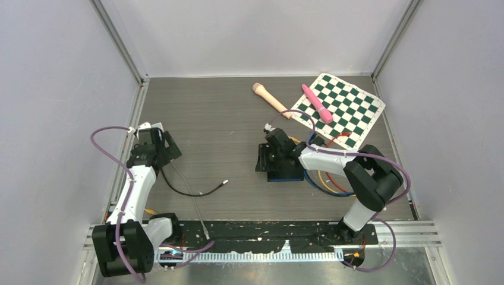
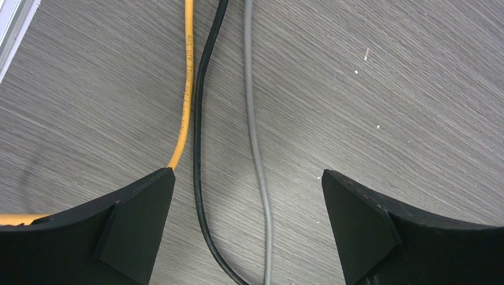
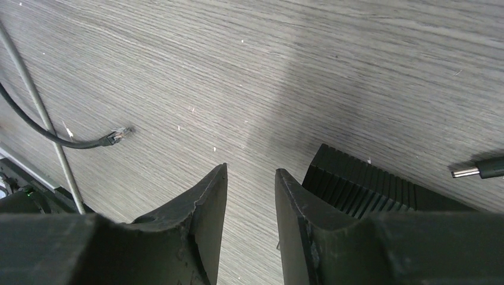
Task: Pull the plug from the switch port
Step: Move the switch port to the center of the board.
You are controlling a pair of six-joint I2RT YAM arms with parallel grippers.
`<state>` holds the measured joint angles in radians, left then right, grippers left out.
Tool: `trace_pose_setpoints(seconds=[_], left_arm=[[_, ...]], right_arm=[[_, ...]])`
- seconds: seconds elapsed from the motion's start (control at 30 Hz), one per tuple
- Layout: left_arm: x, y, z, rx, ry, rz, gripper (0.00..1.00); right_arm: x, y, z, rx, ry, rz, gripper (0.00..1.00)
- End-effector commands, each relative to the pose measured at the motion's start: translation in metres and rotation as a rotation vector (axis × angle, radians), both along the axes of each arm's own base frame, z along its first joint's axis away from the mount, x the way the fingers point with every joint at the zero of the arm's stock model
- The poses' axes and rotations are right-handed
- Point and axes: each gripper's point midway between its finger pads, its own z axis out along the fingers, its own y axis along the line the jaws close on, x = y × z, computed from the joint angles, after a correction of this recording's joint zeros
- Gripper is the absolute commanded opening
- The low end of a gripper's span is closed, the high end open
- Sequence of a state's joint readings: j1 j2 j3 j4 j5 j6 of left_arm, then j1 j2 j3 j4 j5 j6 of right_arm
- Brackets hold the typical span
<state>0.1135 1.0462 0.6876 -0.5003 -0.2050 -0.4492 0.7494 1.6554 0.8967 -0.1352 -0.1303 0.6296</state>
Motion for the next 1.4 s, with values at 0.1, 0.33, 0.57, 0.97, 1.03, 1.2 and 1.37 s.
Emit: trace_pose_setpoints(seconds=[0.1, 0.33, 0.57, 0.97, 1.03, 1.2, 1.37], left_arm=[[0.001, 0.008, -0.003, 0.004, 0.007, 0.057, 0.99], [0.012, 0.027, -0.006, -0.027, 0.026, 0.159, 0.99], [0.058, 0.047, 0.007, -0.035, 0.028, 0.160, 1.00], [0.074, 0.061, -0.044, -0.172, 0.205, 0.116, 0.86], [0.070, 0.064, -0.051, -0.163, 0.240, 0.112, 0.85], [0.071, 0.061, -0.051, -0.173, 0.278, 0.055, 0.73], [0.071, 0.050, -0.055, -0.219, 0.305, -0.005, 0.60]], right_arm=[[0.007, 0.016, 0.040, 0.119, -0.066, 0.034, 0.45], [0.007, 0.018, 0.055, 0.143, -0.085, 0.051, 0.46], [0.002, 0.018, 0.056, 0.154, -0.069, 0.066, 0.46], [0.000, 0.011, 0.061, 0.161, -0.082, 0.067, 0.47], [-0.001, 0.011, 0.059, 0.167, -0.076, 0.067, 0.47], [0.000, 0.013, 0.057, 0.184, -0.061, 0.075, 0.47], [0.000, 0.014, 0.057, 0.191, -0.053, 0.077, 0.47]])
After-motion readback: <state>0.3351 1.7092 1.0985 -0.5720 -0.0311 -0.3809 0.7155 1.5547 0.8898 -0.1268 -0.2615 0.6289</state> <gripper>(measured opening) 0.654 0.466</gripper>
